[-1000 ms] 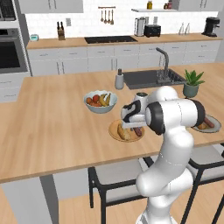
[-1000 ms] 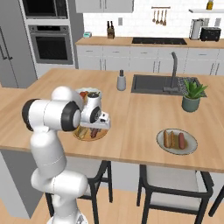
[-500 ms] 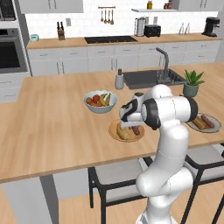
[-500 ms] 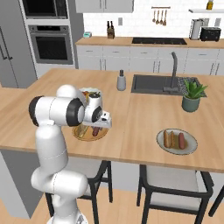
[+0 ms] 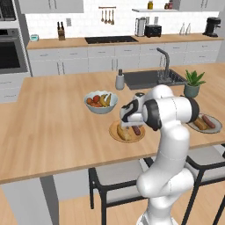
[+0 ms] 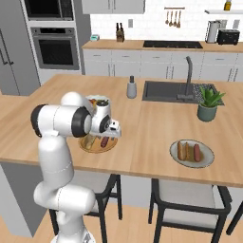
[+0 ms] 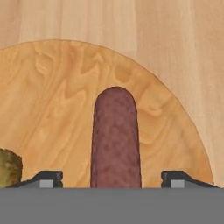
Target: Place one bun and one sausage from the bowl on each plate.
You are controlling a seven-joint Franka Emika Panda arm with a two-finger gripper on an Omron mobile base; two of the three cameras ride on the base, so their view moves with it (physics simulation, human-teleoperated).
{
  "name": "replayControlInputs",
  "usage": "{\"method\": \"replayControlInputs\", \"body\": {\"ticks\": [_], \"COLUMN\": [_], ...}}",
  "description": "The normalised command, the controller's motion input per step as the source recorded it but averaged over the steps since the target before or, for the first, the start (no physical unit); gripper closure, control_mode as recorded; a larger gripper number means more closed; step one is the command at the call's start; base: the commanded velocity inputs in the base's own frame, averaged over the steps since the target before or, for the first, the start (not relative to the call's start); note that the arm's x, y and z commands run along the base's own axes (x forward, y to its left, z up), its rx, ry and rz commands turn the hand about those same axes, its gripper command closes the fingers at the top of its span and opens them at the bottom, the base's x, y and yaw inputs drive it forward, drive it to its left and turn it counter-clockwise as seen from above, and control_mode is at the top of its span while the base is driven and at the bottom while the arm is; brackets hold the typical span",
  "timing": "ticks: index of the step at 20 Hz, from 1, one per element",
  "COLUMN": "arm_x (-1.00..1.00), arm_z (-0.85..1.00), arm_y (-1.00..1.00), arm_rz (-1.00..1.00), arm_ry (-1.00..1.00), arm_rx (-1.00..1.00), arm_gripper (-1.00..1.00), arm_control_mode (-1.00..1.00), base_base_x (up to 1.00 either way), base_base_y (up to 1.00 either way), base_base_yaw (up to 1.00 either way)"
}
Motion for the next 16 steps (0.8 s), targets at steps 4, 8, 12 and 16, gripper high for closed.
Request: {"method": "replayControlInputs", "body": {"ticks": [4, 8, 12, 16], "arm_x": [-0.41, -0.99, -1.0, -0.98], "arm_z": [0.4, 0.72, 0.72, 0.84], "arm_y": [0.0, 0.0, 0.0, 0.0], "arm_rz": [-0.05, -0.01, -0.01, -0.01], "arm_ry": [-0.14, -0.11, -0.04, 0.0], "arm_rx": [0.0, 0.0, 0.0, 0.0], "arm_gripper": [-1.0, -1.0, -1.0, -1.0], "arm_control_mode": [-1.0, -1.0, -1.0, -1.0], "base_base_x": [0.0, 0.0, 0.0, 0.0], "base_base_y": [0.0, 0.0, 0.0, 0.0], "base_base_yaw": [0.0, 0.0, 0.0, 0.0]}}
